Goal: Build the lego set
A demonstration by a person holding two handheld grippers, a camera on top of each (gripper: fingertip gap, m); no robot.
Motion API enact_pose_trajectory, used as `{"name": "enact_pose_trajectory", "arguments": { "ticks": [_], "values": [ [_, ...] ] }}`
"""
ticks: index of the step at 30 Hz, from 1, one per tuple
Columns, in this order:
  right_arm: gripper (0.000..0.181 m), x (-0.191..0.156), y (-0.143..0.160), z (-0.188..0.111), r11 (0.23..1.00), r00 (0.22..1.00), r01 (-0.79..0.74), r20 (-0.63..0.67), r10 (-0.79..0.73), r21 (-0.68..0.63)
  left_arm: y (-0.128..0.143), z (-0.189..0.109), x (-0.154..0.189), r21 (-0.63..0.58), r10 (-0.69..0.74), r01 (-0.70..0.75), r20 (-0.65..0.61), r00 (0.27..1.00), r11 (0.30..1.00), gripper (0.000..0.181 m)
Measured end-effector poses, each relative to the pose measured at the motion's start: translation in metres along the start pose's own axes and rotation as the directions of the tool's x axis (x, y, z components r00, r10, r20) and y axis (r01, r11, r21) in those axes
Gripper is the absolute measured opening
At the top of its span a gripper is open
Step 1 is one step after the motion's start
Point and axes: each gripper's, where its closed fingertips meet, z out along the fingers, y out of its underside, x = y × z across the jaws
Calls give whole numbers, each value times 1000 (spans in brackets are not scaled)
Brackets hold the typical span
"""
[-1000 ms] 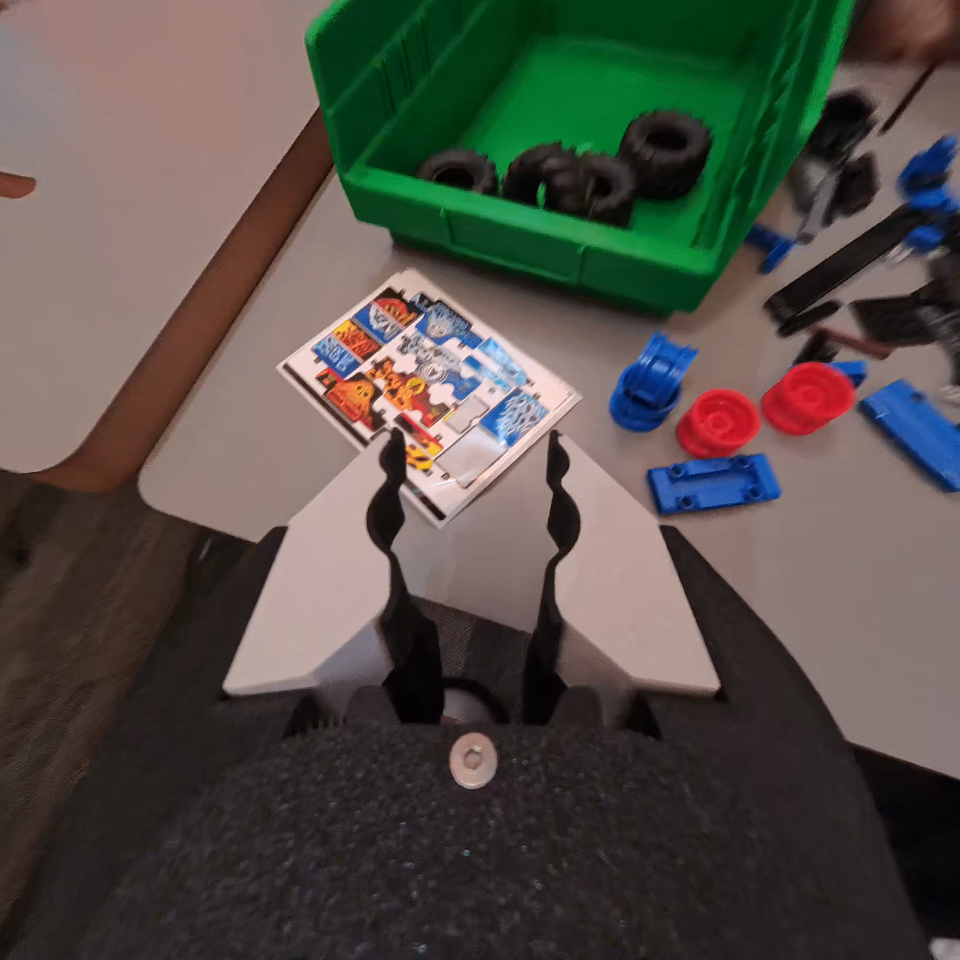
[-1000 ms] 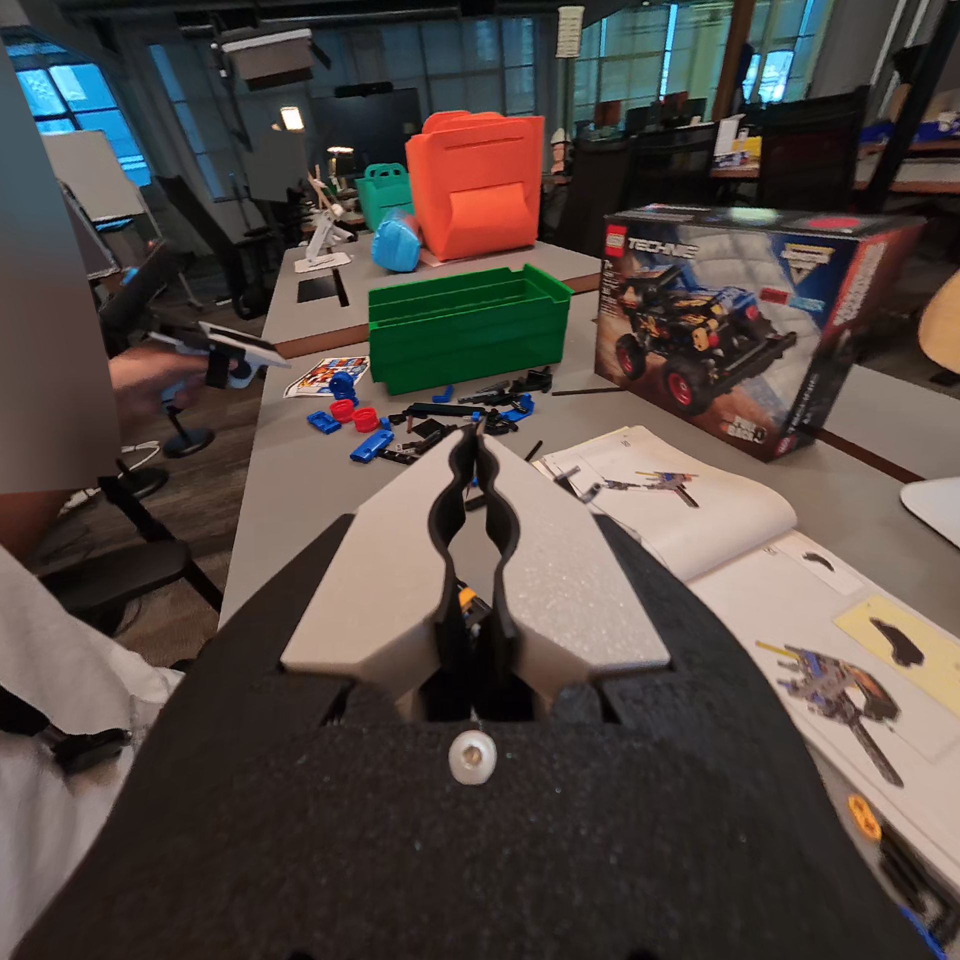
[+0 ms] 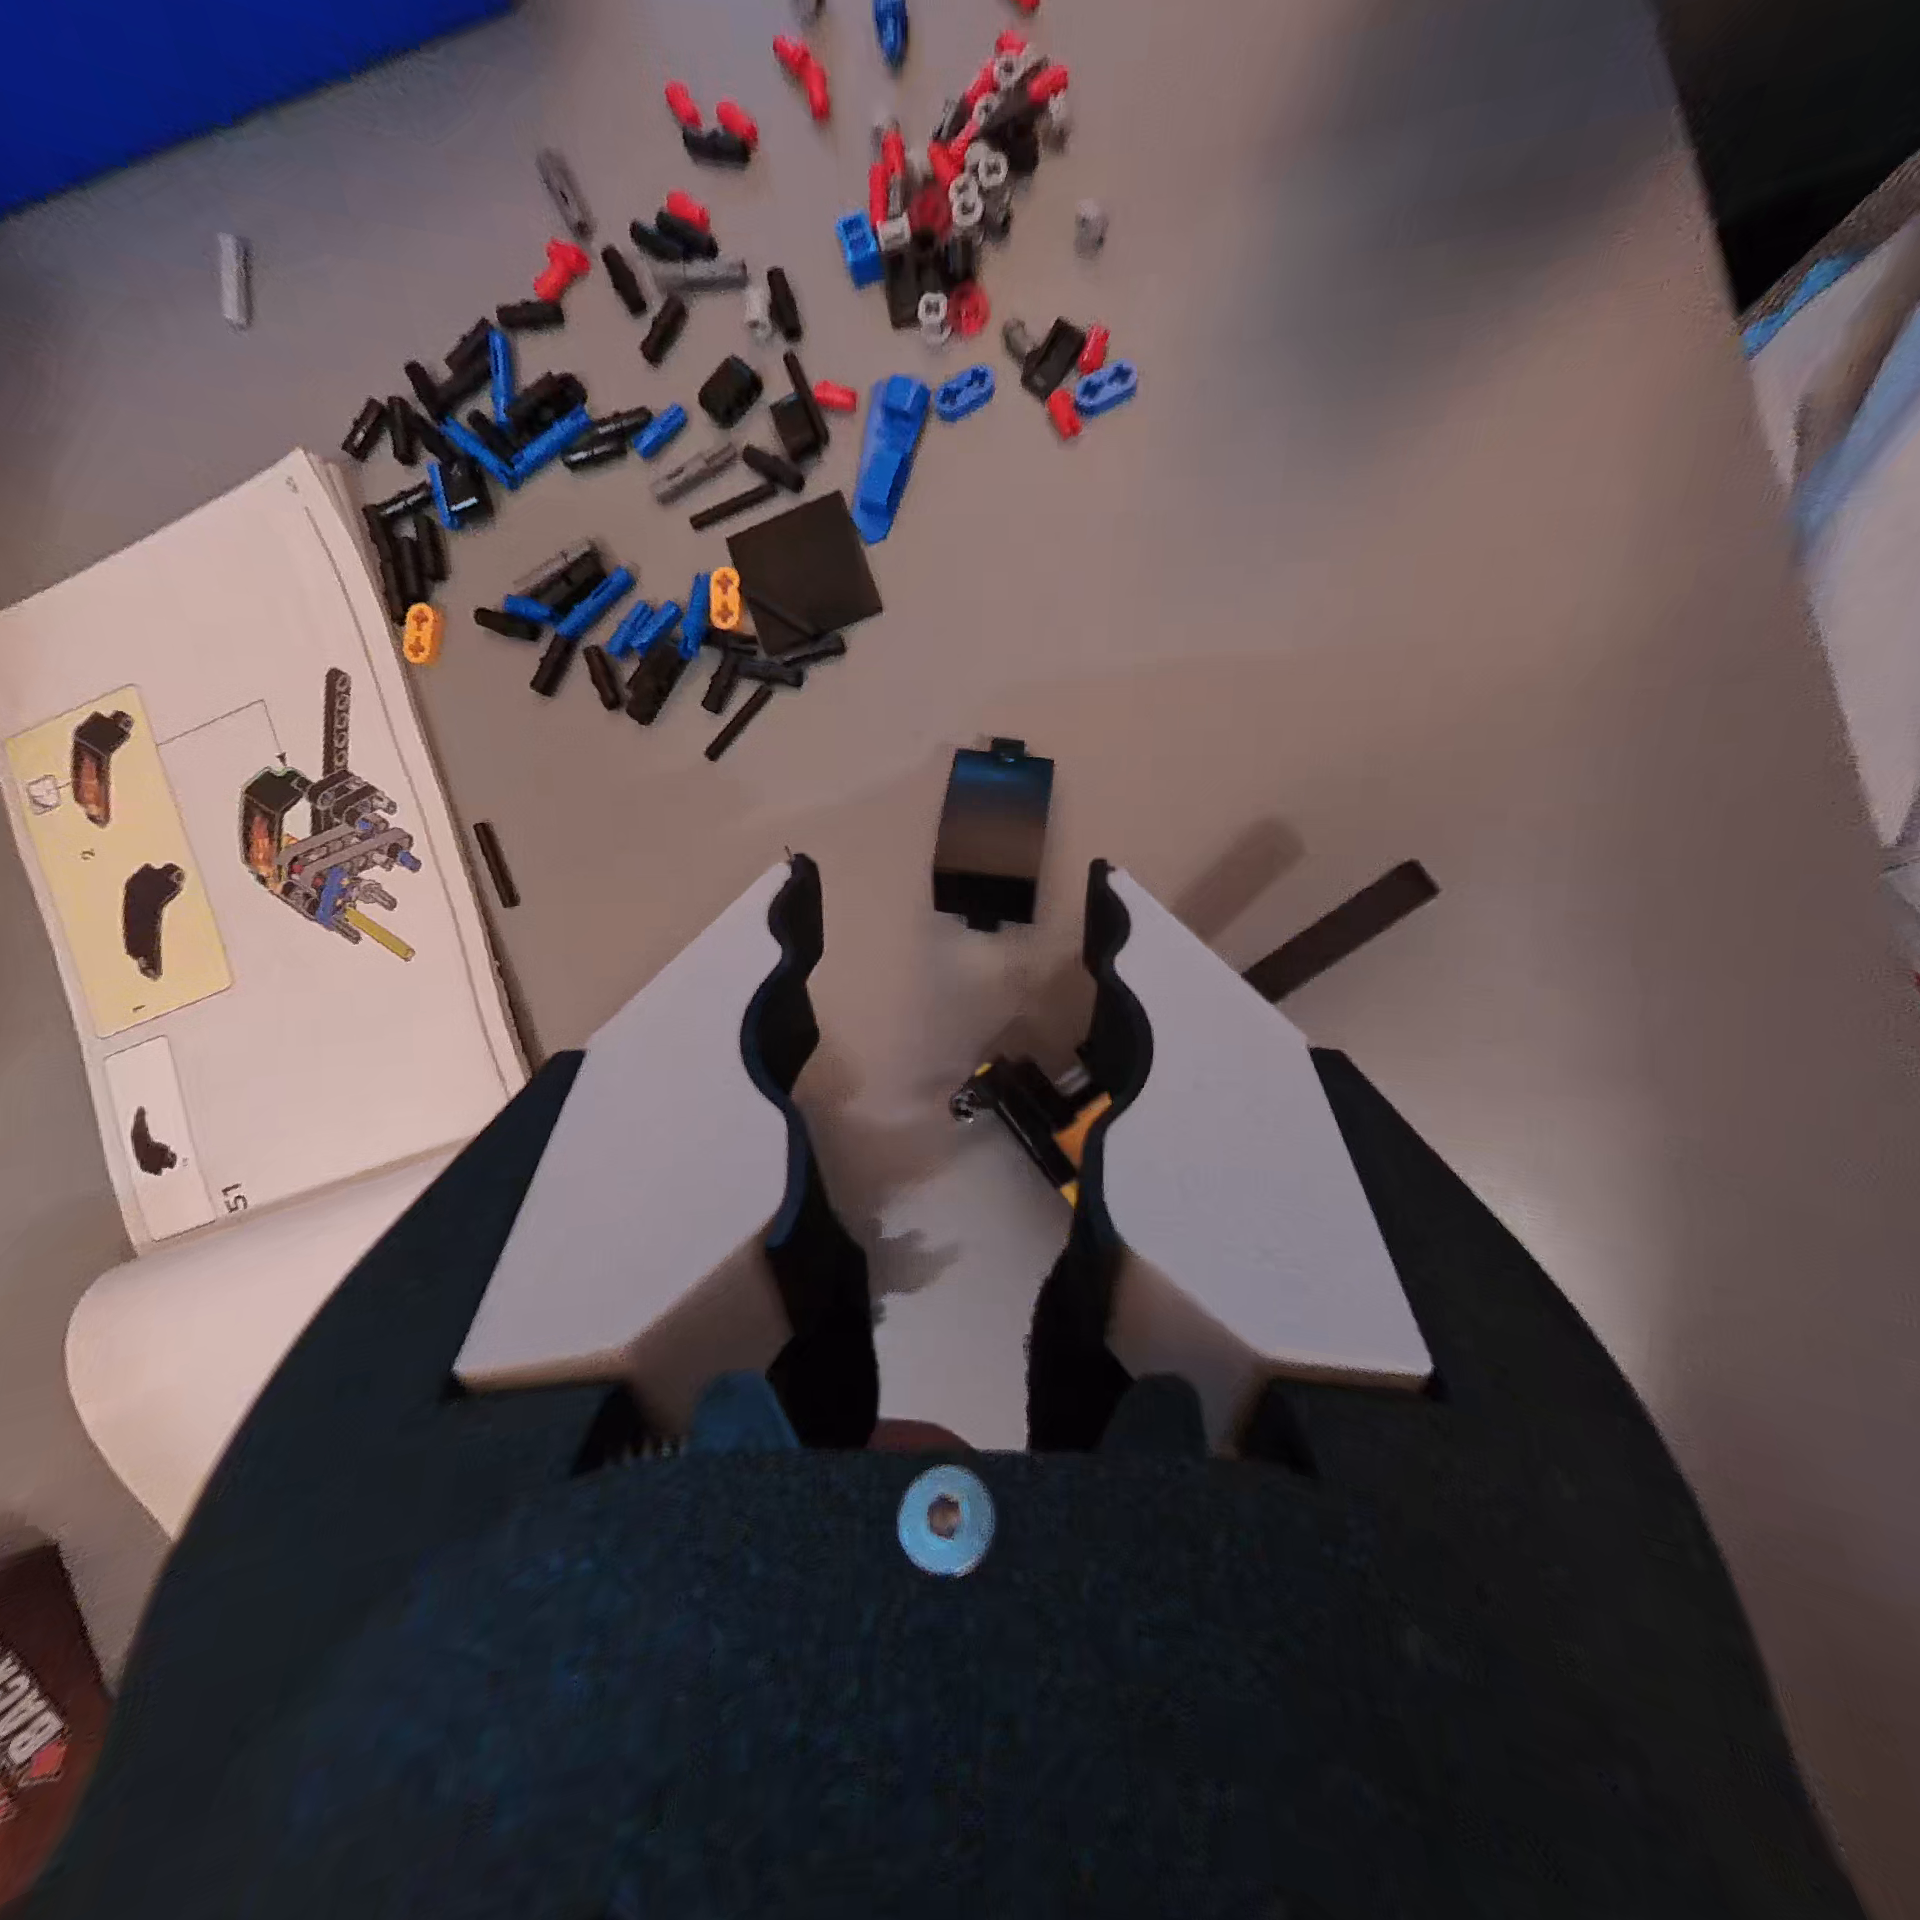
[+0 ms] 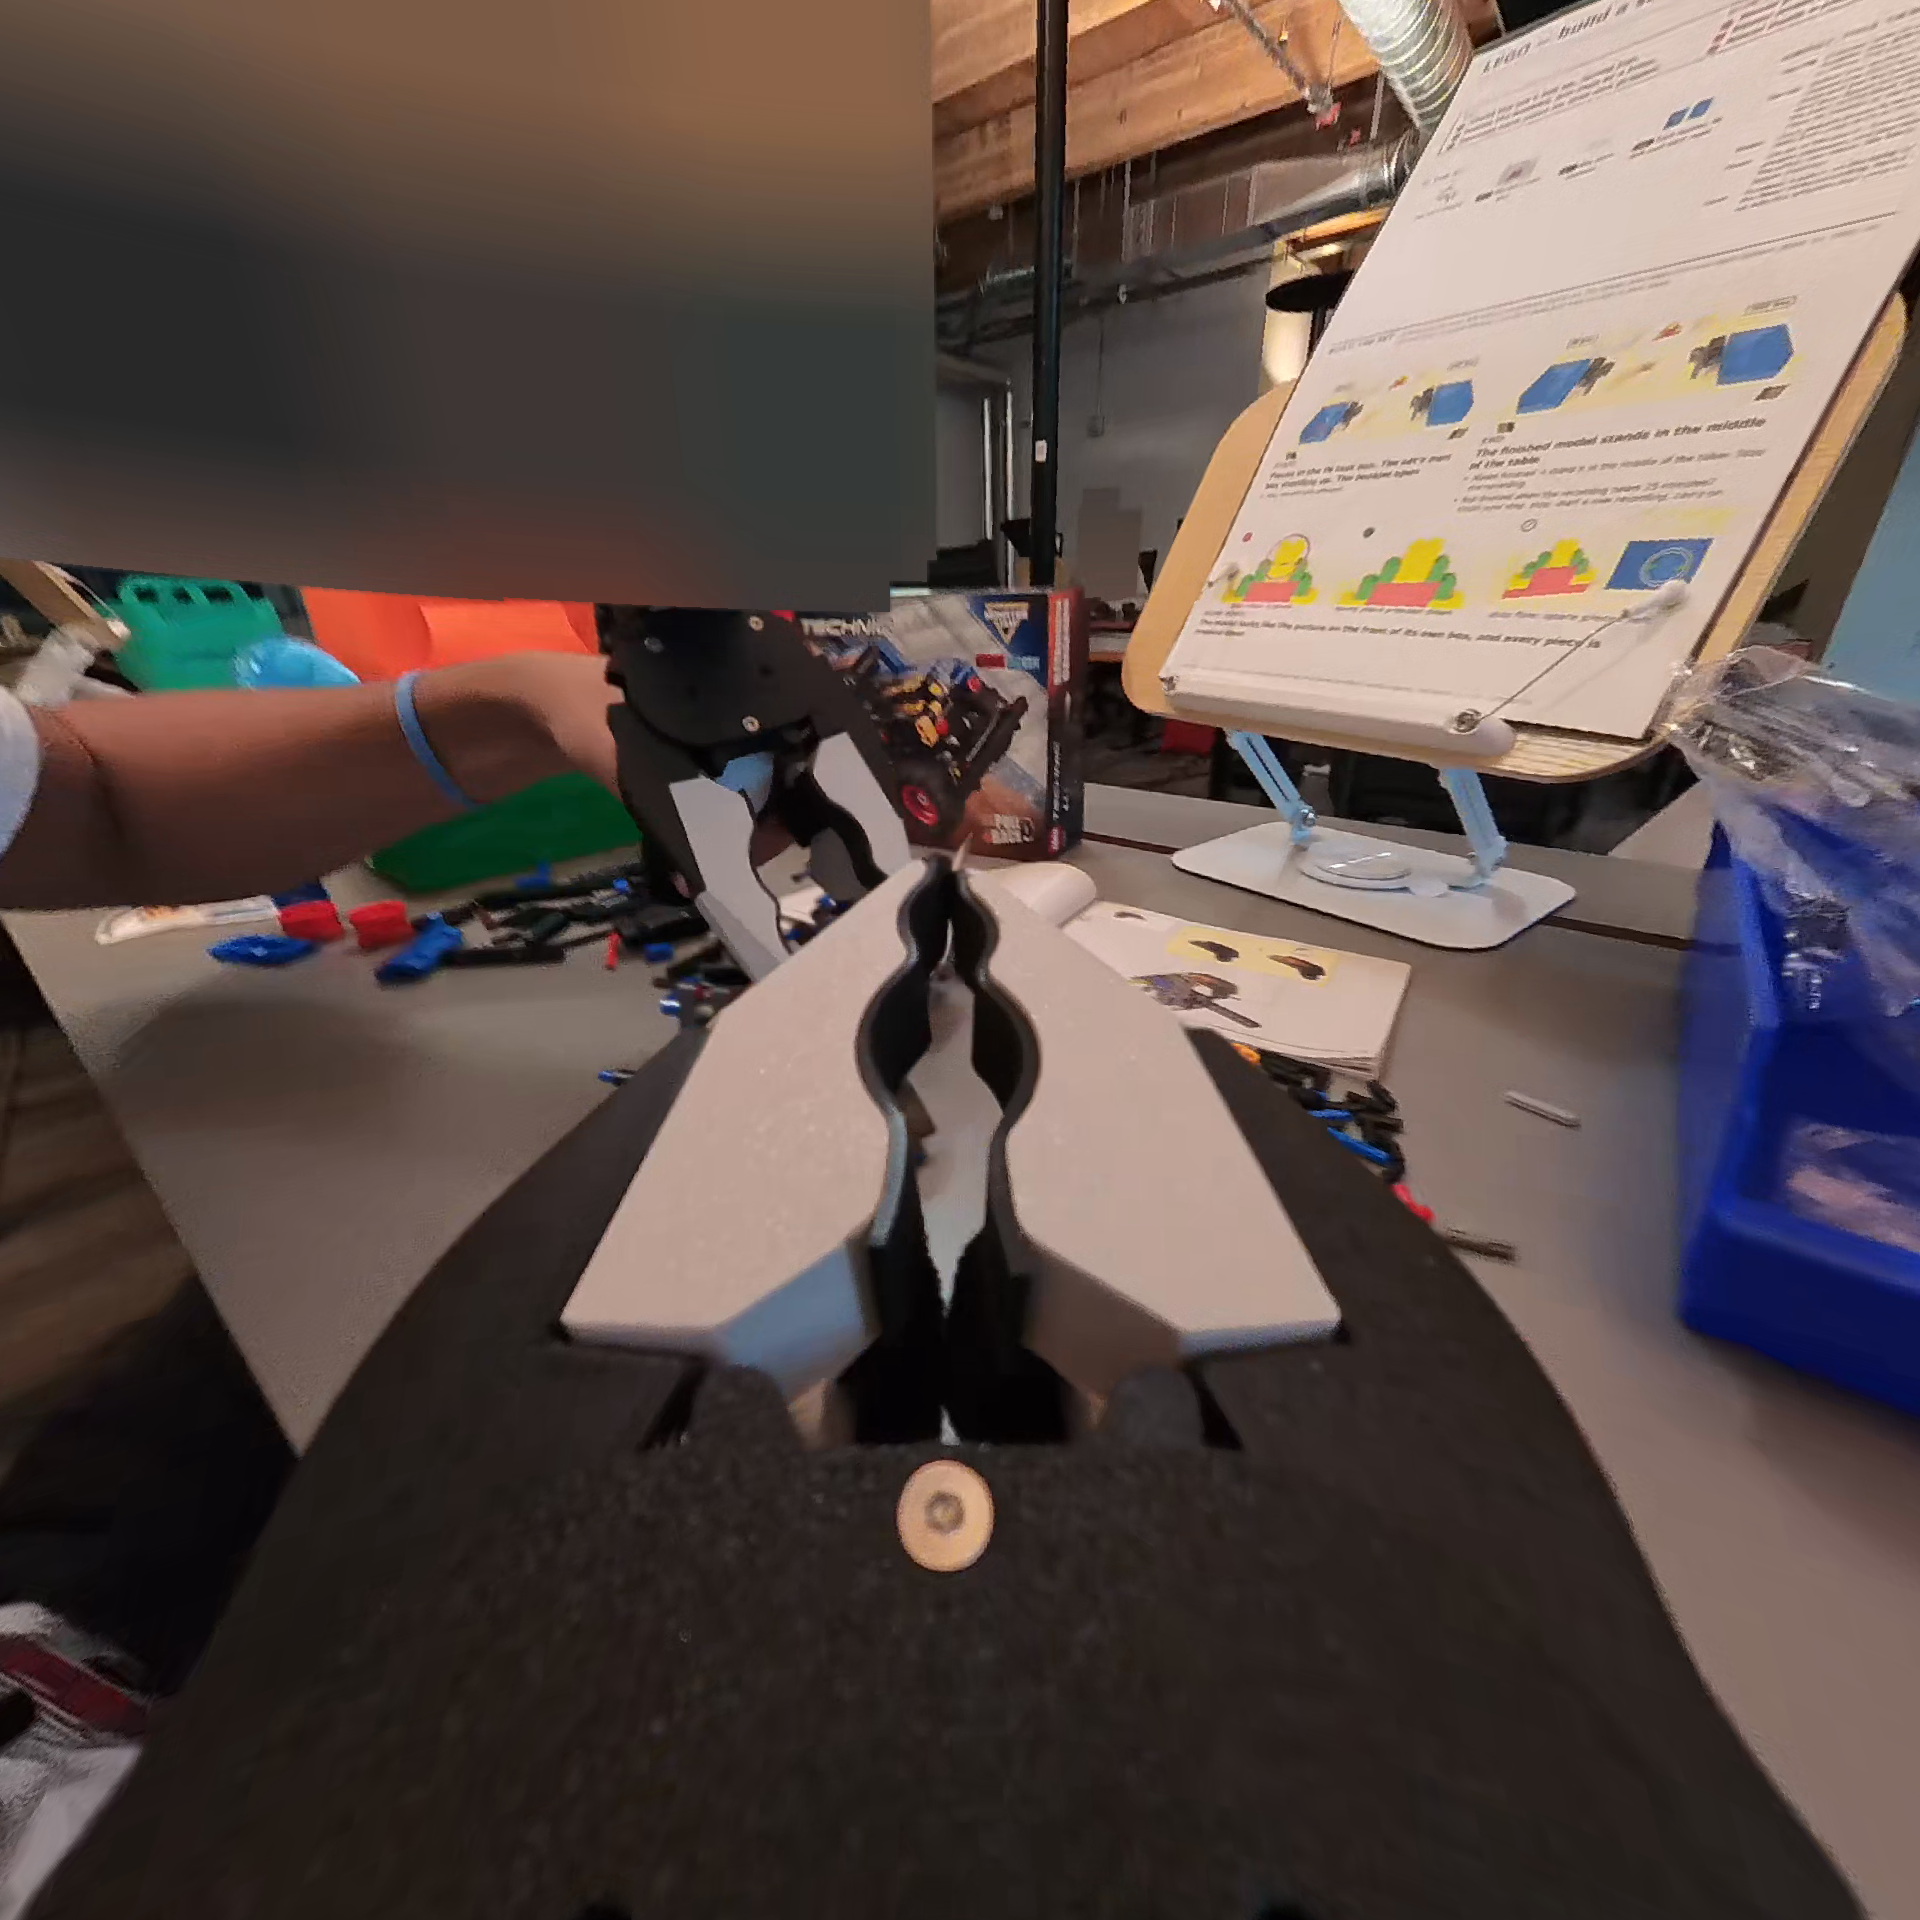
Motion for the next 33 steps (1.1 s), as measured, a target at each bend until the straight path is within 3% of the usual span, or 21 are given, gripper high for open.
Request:
{"name": "enact_pose_trajectory", "arguments": {
  "ticks": [7,19,28,33],
  "values": [
    [0,15,14,10,998,998,61,7,-61,-6,5,11,-2,22,-31,32,-53,998,999,55],
    [0,10,18,12,998,997,53,59,-55,29,-6,6,14,-4,7,-7,-41,999,1000,44],
    [0,10,21,12,1000,996,25,80,-26,19,12,27,5,-251,16,-15,0,1000,968,40],
    [0,10,20,9,1000,996,4,88,-6,27,19,31,7,-312,-1,7,17,1000,950,31]
  ]
}}
